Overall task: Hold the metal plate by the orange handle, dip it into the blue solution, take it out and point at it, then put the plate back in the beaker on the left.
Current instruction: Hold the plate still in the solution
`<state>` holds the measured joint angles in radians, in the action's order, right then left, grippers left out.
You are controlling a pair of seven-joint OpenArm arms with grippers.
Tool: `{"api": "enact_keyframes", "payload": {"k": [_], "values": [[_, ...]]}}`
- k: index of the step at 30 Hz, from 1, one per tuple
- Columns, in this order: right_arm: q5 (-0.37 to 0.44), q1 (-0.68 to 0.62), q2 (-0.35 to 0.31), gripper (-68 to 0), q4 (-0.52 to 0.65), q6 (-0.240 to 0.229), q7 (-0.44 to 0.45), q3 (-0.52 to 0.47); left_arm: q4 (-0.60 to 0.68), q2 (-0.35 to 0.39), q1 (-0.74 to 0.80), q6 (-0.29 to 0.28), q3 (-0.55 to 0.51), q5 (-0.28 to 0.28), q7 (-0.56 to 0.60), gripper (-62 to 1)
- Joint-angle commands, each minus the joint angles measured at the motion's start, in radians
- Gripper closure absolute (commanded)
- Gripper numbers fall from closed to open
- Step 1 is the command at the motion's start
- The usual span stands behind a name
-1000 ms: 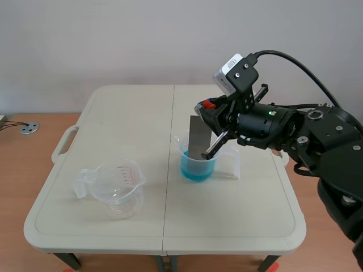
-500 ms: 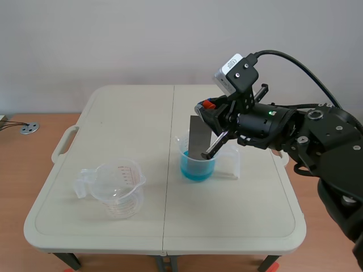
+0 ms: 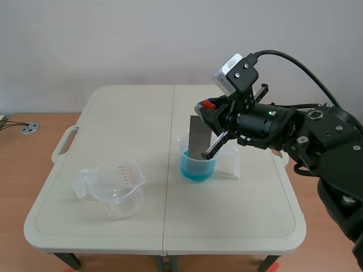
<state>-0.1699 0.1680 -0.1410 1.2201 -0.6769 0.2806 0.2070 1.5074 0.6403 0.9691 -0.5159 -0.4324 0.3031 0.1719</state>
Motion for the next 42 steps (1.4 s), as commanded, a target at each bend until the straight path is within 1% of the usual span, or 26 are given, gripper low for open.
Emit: {"api": "enact_keyframes", "payload": {"k": [1,36,42], "values": [[-0.003,0.010,0.003,-1.3,0.000,-0.004,0.000,0.002,0.019,0.003,-0.003,0.002,-0.009,-0.002,0.012,-1.5],[-0.003,0.013,0.003,-1.3,0.000,-0.005,0.012,0.002,0.019,0.003,-0.003,0.001,-0.009,-0.005,0.012,-1.5],[-0.003,0.015,0.002,-1.3,0.027,-0.005,0.014,0.002,0.019,0.003,-0.003,0.001,-0.009,-0.005,0.012,-1.5]]}}
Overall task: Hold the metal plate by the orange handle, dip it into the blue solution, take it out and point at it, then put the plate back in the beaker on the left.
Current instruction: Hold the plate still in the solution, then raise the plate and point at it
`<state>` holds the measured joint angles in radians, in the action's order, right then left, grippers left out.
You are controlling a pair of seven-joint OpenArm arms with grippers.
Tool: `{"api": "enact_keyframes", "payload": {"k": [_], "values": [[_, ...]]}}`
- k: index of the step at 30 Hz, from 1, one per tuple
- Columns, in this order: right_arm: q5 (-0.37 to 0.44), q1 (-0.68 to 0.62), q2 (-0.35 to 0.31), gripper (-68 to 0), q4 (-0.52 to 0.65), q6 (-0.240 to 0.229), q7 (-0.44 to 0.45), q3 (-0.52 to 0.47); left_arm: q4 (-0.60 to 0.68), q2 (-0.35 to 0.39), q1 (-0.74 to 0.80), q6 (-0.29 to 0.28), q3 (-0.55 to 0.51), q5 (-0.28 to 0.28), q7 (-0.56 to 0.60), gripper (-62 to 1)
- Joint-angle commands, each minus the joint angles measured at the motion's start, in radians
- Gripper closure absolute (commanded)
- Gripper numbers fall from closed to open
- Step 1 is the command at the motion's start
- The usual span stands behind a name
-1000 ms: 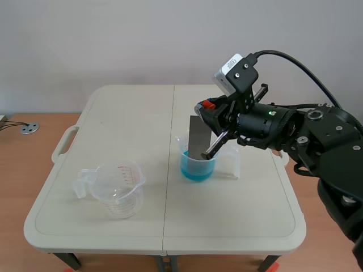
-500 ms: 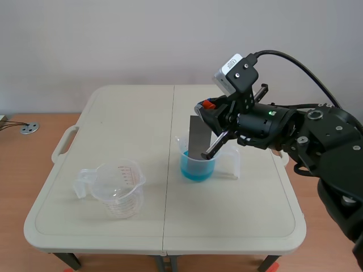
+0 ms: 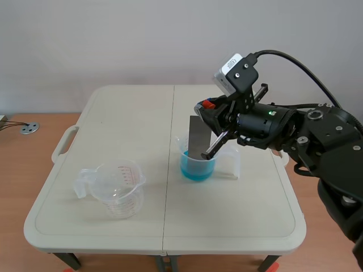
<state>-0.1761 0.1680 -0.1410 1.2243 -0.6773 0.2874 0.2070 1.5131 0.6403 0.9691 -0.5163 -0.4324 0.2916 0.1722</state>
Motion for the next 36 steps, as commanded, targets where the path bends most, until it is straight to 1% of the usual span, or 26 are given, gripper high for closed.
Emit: {"api": "enact_keyframes", "payload": {"k": [1,4,6,8,11,12,14,21,25,27,31,36], "values": [[0.003,0.014,0.002,-1.3,0.031,-0.005,0.008,0.002,0.013,0.003,-0.003,0.002,-0.009,0.007,0.011,-1.5],[0.003,0.014,0.000,-1.3,0.066,-0.005,0.007,0.002,0.013,0.003,-0.003,0.002,-0.009,0.007,0.011,-1.5],[0.004,0.014,0.000,-1.3,0.093,-0.015,0.006,0.001,0.013,0.003,-0.003,0.002,-0.008,0.007,0.011,-1.5],[0.004,0.014,-0.001,-1.3,0.123,-0.035,-0.003,-0.005,0.013,0.003,-0.003,0.002,-0.005,0.007,0.012,-1.5],[0.004,0.009,-0.002,-1.3,0.171,-0.036,-0.020,-0.006,0.013,0.003,-0.003,0.002,0.001,0.007,0.012,-1.5],[0.005,0.009,-0.003,-1.3,0.185,-0.047,-0.022,-0.006,0.013,0.003,-0.003,0.002,0.004,0.007,0.015,-1.5],[0.020,0.009,-0.003,-1.3,0.211,-0.058,-0.042,-0.006,0.013,0.003,-0.003,0.002,0.009,0.007,0.022,-1.5],[0.066,0.009,-0.003,-1.3,0.300,-0.058,-0.110,-0.006,0.017,0.007,-0.010,0.002,0.014,0.006,0.100,-1.4],[0.087,0.009,-0.003,-1.3,0.354,-0.068,-0.150,-0.009,0.047,0.009,-0.042,0.002,0.015,-0.008,0.101,-1.4],[0.117,0.009,-0.003,-1.3,0.378,-0.068,-0.174,-0.020,0.068,0.009,-0.061,0.002,0.016,-0.016,0.100,-1.4],[0.166,0.009,-0.003,-1.3,0.417,-0.068,-0.203,-0.045,0.103,0.009,-0.108,0.001,0.016,-0.016,0.100,-1.4],[0.190,0.009,-0.003,-1.3,0.471,-0.068,-0.243,-0.052,0.129,0.009,-0.185,-0.003,0.018,-0.016,0.100,-1.4]]}}
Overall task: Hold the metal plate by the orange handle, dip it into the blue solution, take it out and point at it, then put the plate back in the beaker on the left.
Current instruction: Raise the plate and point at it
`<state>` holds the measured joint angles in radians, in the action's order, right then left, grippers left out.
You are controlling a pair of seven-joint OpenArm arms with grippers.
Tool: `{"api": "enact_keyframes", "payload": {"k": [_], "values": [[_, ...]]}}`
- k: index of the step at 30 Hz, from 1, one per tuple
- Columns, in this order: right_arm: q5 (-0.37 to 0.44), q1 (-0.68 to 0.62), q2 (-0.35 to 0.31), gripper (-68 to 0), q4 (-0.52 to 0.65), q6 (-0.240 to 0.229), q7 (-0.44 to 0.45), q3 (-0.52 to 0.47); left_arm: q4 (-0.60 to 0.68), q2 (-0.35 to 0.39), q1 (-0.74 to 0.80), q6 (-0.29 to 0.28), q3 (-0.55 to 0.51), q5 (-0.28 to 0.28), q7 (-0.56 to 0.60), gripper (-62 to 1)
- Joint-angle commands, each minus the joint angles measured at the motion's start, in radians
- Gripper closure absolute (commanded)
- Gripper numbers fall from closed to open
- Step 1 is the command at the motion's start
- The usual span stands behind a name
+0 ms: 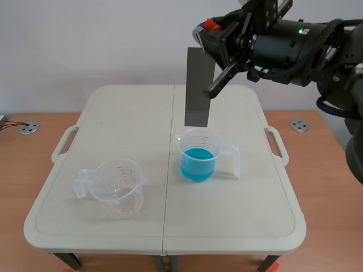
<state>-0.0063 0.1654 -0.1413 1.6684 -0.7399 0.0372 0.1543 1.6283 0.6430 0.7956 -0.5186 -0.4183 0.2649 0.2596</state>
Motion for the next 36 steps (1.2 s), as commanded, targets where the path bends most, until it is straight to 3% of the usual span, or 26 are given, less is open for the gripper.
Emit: {"api": "enact_keyframes", "payload": {"k": [1,8,13,22,29,36], "values": [[0.023,0.012,-0.003,-1.3,0.037,-0.006,0.000,0.001,0.015,0.006,-0.029,-0.001,0.004,0.011,0.012,-1.4],[0.068,0.012,-0.003,-1.3,0.114,-0.006,-0.051,0.001,0.016,0.006,-0.164,-0.061,0.014,0.011,-0.002,-1.5],[0.087,0.012,-0.003,-1.3,0.148,-0.006,-0.077,0.001,0.016,0.006,-0.282,-0.104,0.069,0.010,-0.077,-1.4],[0.098,0.012,-0.003,-1.3,0.180,-0.006,-0.092,0.001,0.016,0.006,-0.486,-0.151,0.248,0.003,-0.180,-1.4],[0.106,0.012,-0.003,-1.3,0.184,-0.006,-0.096,-0.010,0.013,0.005,-0.614,-0.151,0.400,-0.002,-0.211,-1.4],[0.120,0.012,-0.003,-1.3,0.184,-0.006,-0.096,-0.030,-0.035,-0.049,-0.758,-0.150,0.535,-0.091,-0.248,-1.5]]}}
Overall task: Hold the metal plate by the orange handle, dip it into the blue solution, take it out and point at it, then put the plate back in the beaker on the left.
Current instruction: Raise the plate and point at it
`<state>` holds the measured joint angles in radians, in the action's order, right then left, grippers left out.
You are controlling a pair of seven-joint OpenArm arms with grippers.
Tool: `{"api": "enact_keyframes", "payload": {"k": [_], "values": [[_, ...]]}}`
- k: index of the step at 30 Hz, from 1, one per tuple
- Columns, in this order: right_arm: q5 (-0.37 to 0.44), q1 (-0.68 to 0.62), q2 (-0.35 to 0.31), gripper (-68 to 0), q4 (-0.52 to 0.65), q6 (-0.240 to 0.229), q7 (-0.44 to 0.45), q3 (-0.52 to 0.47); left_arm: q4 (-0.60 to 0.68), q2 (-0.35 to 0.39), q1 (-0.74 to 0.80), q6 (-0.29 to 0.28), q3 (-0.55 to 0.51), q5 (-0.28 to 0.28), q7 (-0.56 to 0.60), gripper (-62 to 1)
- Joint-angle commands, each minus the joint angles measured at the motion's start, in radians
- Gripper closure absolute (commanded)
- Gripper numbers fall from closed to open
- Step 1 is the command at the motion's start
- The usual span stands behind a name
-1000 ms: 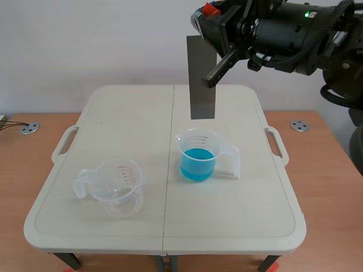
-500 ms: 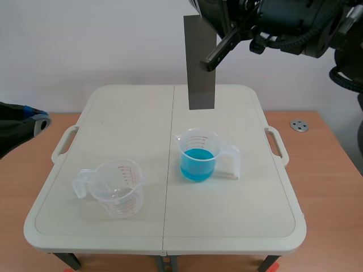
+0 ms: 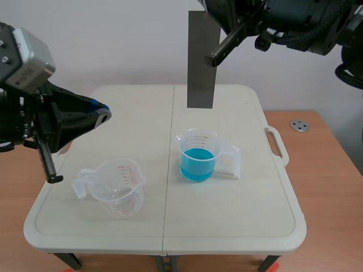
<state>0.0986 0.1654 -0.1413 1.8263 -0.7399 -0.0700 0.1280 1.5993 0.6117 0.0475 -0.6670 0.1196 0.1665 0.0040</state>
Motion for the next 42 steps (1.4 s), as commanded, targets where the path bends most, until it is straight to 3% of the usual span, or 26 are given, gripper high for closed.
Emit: {"api": "enact_keyframes", "payload": {"k": [1,12,19,23,42], "values": [[0.015,0.012,-0.003,-1.3,0.026,-0.006,0.011,-0.004,-0.015,-0.032,-0.029,-0.001,0.011,-0.007,0.001,-1.4],[0.015,0.012,-0.003,-1.3,0.026,-0.006,0.008,-0.004,-0.093,-0.181,-0.151,0.051,0.122,-0.179,-0.033,-1.4],[0.015,0.012,-0.003,-1.3,0.026,-0.006,0.007,-0.004,-0.137,-0.250,-0.204,0.058,0.180,-0.243,-0.058,-1.4],[0.015,0.012,-0.003,-1.3,0.026,-0.006,0.007,-0.004,-0.177,-0.288,-0.236,0.108,0.196,-0.287,-0.063,-1.4],[0.017,0.012,-0.003,-1.3,0.026,-0.006,0.005,-0.004,-0.215,-0.315,-0.267,0.119,0.207,-0.319,-0.065,-1.4]]}}
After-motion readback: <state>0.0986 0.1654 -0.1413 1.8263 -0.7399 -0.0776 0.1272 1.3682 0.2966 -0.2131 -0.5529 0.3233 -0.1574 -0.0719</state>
